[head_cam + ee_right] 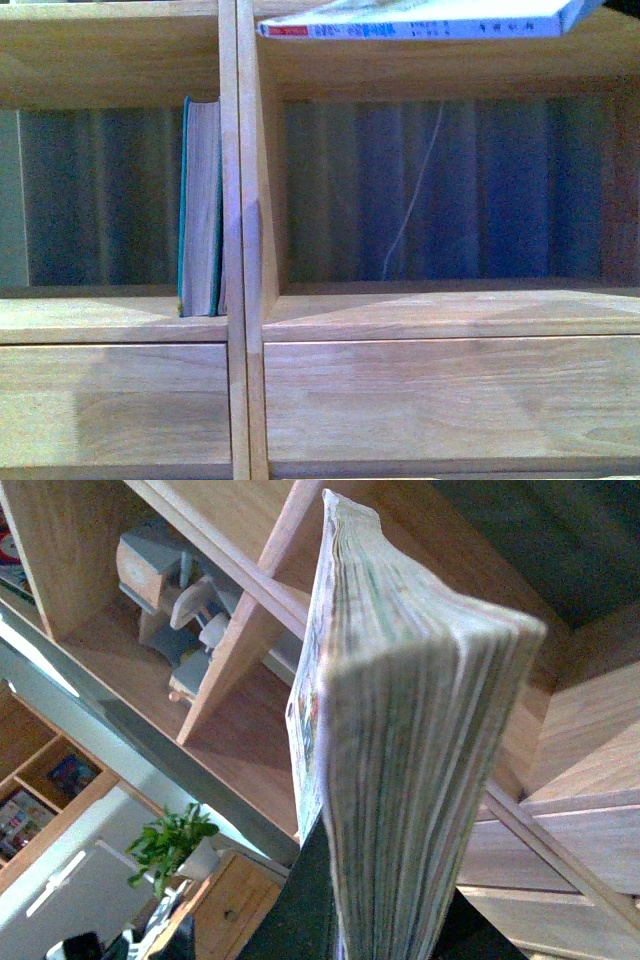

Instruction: Organize books on shelf

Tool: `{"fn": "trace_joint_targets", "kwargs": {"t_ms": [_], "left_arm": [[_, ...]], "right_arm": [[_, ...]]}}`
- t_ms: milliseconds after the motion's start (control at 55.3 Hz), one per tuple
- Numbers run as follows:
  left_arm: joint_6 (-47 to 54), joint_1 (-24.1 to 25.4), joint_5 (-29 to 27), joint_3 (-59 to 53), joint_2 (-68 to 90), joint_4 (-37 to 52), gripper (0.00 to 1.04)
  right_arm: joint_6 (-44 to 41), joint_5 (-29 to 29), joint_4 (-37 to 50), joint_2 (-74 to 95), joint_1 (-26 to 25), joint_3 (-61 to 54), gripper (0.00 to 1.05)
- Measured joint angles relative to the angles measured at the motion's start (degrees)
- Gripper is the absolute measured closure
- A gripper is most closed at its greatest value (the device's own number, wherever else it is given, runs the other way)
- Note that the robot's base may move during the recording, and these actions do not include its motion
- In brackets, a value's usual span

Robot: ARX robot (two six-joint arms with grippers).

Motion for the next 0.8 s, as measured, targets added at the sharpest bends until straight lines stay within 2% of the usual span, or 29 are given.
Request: {"fn": "trace_joint_targets", "kwargs": {"t_ms": [271, 633, 796], "left_arm": [[-3.1, -11.6, -7.6, 8.2, 9.8, 1.5, 0.07], [-2.4, -29.1, -16.6, 14.8, 16.6, 1.4, 0.07], [-0.9, -33.6, -18.8, 15.3, 18.3, 0.7, 0.07]], "right_arm": [[0.0, -1.1, -1.2, -3.0, 4.9, 0.5, 0.97], [-1.4, 4.6, -1.8, 0.4, 12.8, 1.2, 0.97], [-1.4, 6.2, -1.8, 2.6, 15.8, 2.6, 0.97]]}}
